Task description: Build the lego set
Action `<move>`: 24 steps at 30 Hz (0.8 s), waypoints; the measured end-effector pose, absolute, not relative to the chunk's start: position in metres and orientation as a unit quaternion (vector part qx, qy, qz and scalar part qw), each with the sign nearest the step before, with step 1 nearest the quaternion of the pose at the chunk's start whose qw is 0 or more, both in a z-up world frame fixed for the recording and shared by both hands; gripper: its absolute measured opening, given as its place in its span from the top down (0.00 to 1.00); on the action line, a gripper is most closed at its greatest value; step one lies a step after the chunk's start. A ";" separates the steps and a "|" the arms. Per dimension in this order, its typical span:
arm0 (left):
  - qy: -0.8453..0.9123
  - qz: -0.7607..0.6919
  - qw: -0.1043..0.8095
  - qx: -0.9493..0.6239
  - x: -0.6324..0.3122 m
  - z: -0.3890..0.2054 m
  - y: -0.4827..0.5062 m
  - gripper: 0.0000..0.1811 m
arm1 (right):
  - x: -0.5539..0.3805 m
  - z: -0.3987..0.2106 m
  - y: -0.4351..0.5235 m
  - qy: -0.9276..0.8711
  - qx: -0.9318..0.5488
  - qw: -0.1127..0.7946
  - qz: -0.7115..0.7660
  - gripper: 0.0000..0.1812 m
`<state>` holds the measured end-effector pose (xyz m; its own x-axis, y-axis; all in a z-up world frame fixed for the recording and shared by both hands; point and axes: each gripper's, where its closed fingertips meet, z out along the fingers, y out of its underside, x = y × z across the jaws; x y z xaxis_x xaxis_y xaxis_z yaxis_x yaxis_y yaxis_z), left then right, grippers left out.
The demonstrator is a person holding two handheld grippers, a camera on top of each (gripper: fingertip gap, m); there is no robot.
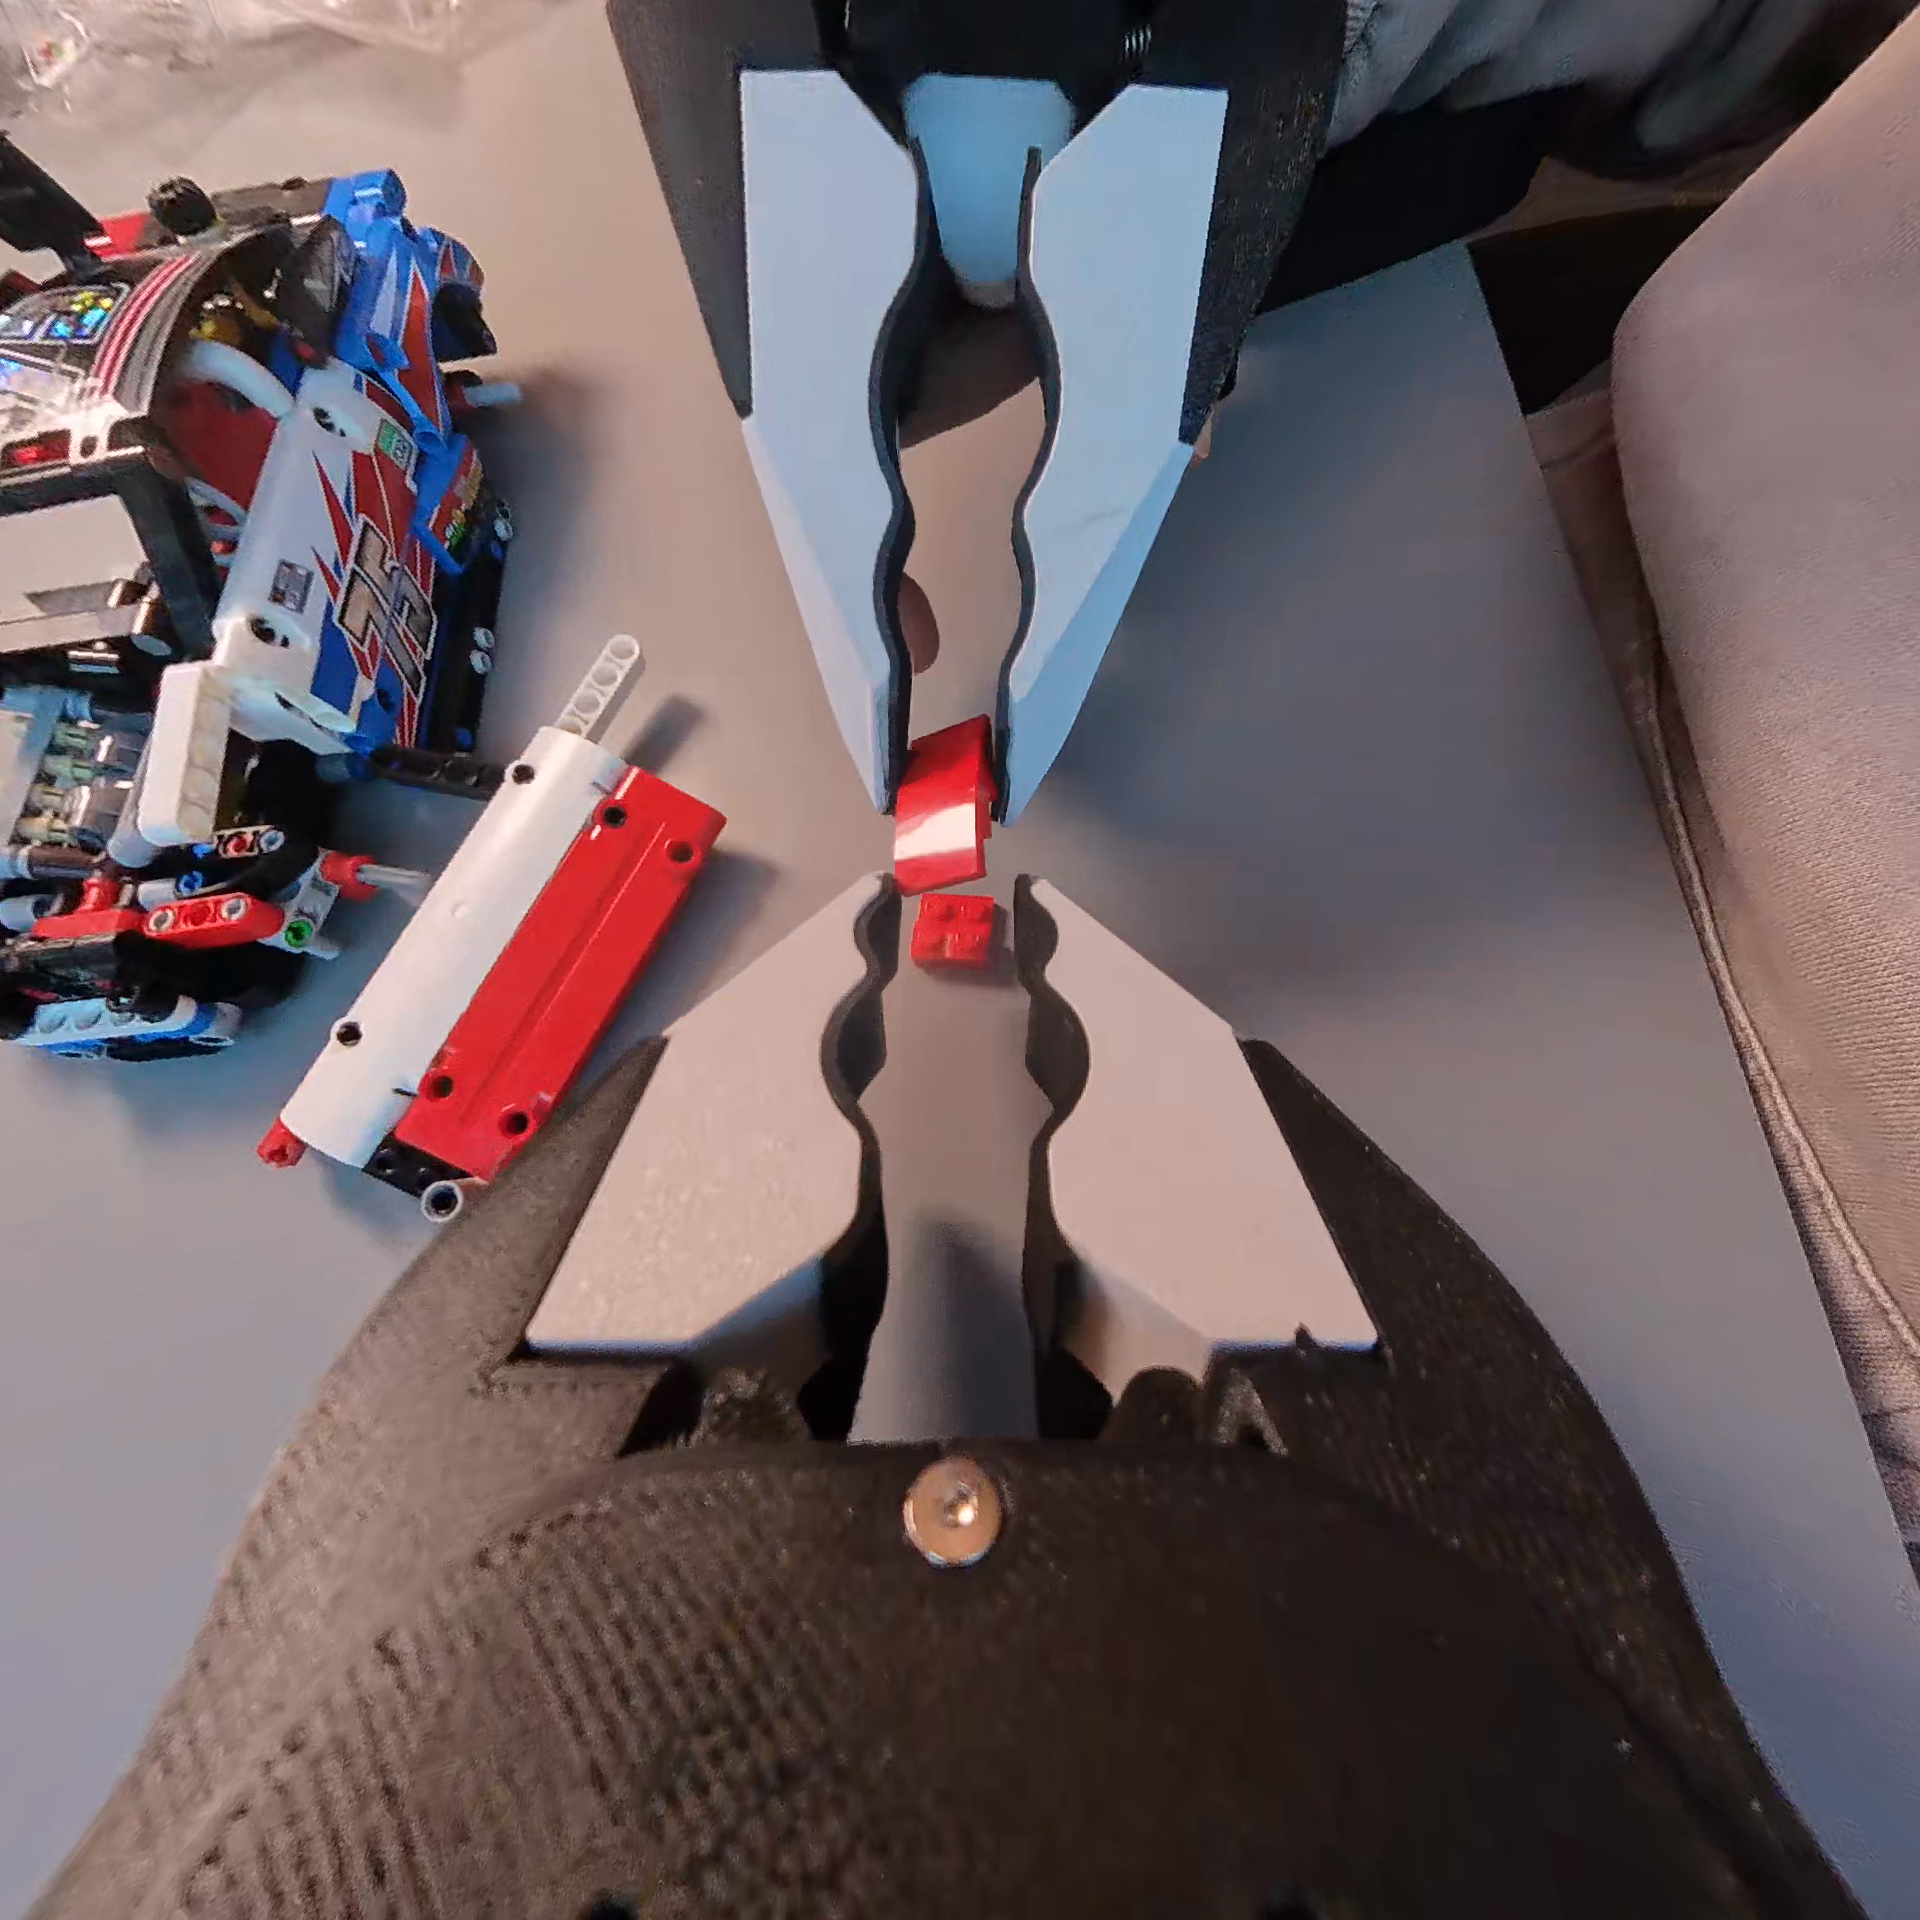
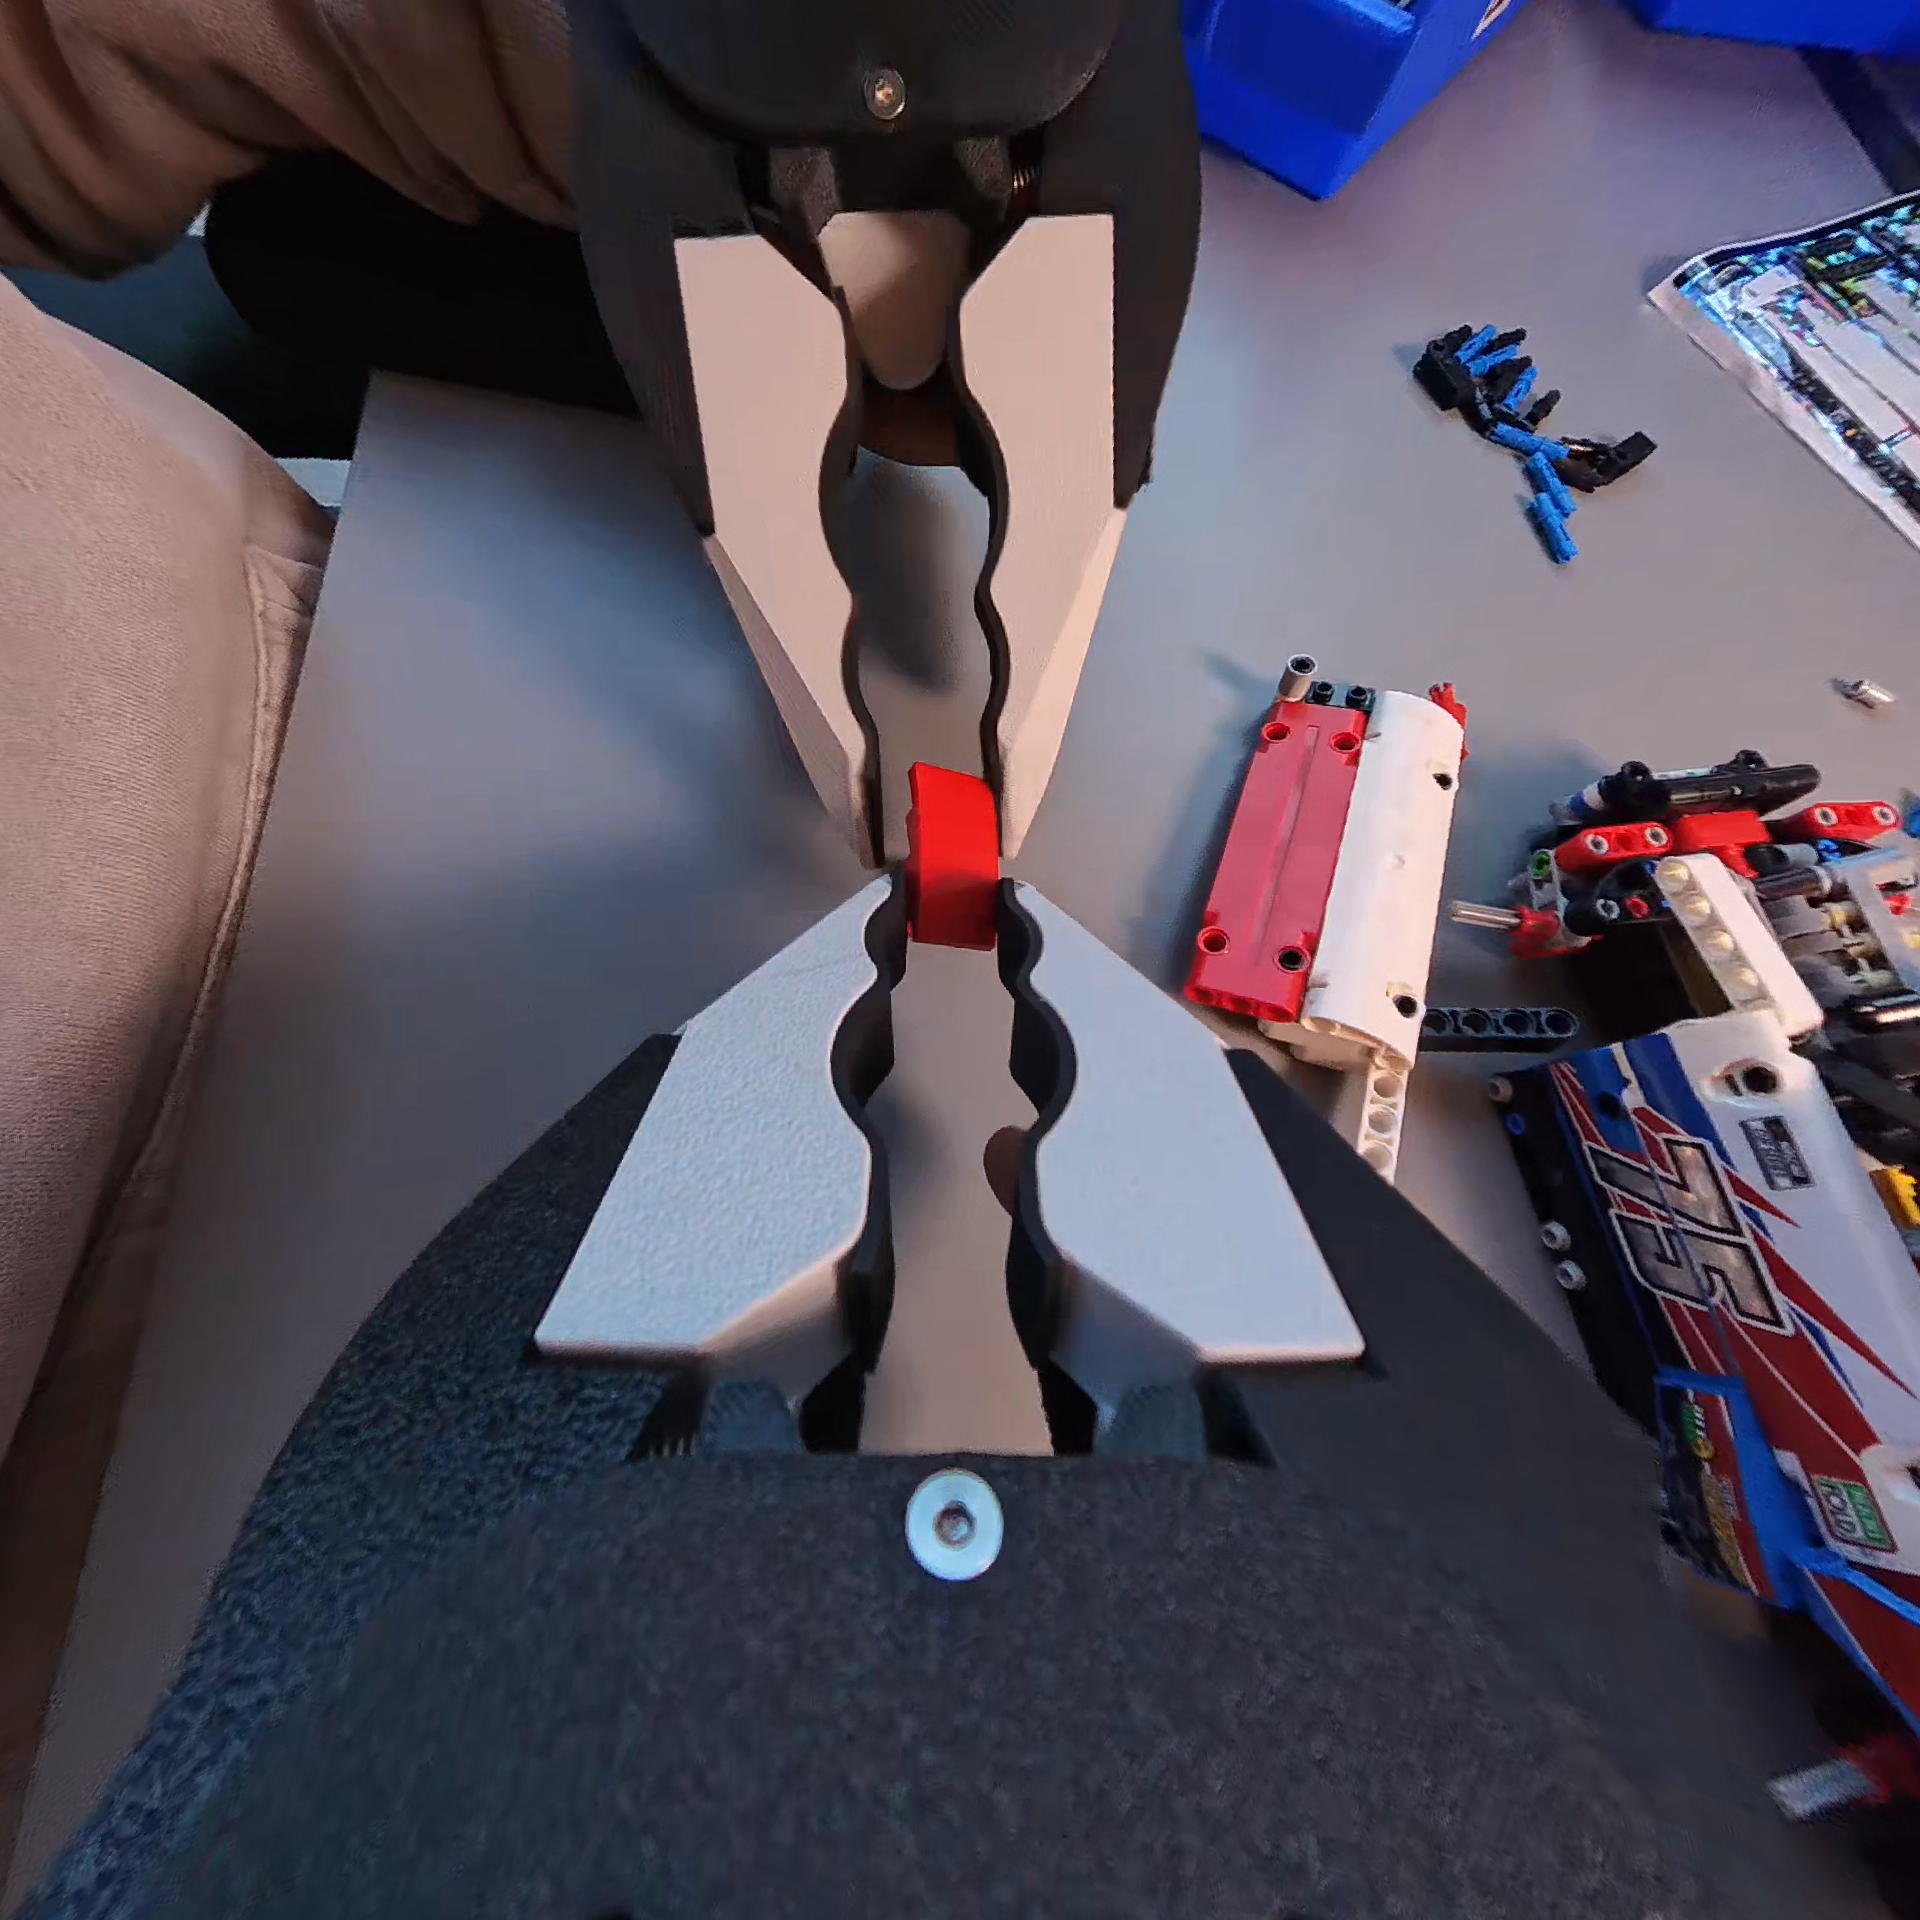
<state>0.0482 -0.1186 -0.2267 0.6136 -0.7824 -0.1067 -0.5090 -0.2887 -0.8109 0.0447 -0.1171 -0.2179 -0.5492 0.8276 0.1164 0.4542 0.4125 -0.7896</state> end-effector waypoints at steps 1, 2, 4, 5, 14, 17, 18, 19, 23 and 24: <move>0.410 -0.159 0.431 -0.788 0.048 -0.228 -0.119 0.91 | 0.045 -0.219 -0.118 -0.803 -0.398 0.256 0.363 0.93; 0.409 -0.159 0.431 -0.789 0.048 -0.227 -0.118 0.92 | 0.046 -0.219 -0.119 -0.804 -0.396 0.257 0.362 0.93; 0.406 -0.163 0.429 -0.790 0.048 -0.227 -0.118 0.92 | 0.046 -0.220 -0.118 -0.805 -0.394 0.264 0.357 0.92; 0.404 -0.167 0.428 -0.791 0.049 -0.228 -0.118 0.92 | 0.047 -0.221 -0.118 -0.805 -0.393 0.265 0.357 0.92; 0.369 -0.242 0.424 -0.791 0.051 -0.219 -0.118 0.92 | 0.044 -0.218 -0.116 -0.805 -0.384 0.296 0.343 0.93; 0.387 -0.221 0.426 -0.787 0.049 -0.220 -0.117 0.92 | 0.045 -0.216 -0.116 -0.799 -0.387 0.289 0.358 0.90; 0.395 -0.210 0.424 -0.787 0.048 -0.222 -0.116 0.92 | 0.048 -0.217 -0.118 -0.800 -0.390 0.271 0.366 0.89; 0.403 -0.201 0.420 -0.788 0.047 -0.224 -0.116 0.92 | 0.049 -0.218 -0.118 -0.799 -0.396 0.260 0.371 0.88; 0.419 -0.194 0.412 -0.786 0.048 -0.229 -0.117 0.92 | 0.049 -0.220 -0.118 -0.802 -0.395 0.257 0.368 0.89; 0.422 -0.191 0.410 -0.786 0.047 -0.230 -0.117 0.93 | 0.049 -0.222 -0.118 -0.803 -0.396 0.256 0.365 0.89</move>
<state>0.0473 -0.1175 -0.2301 0.5714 -0.8194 -0.0450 -0.5057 -0.3084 -0.8057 0.0491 -0.1184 -0.2221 -0.5555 0.8226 0.1219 0.4492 0.4201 -0.7885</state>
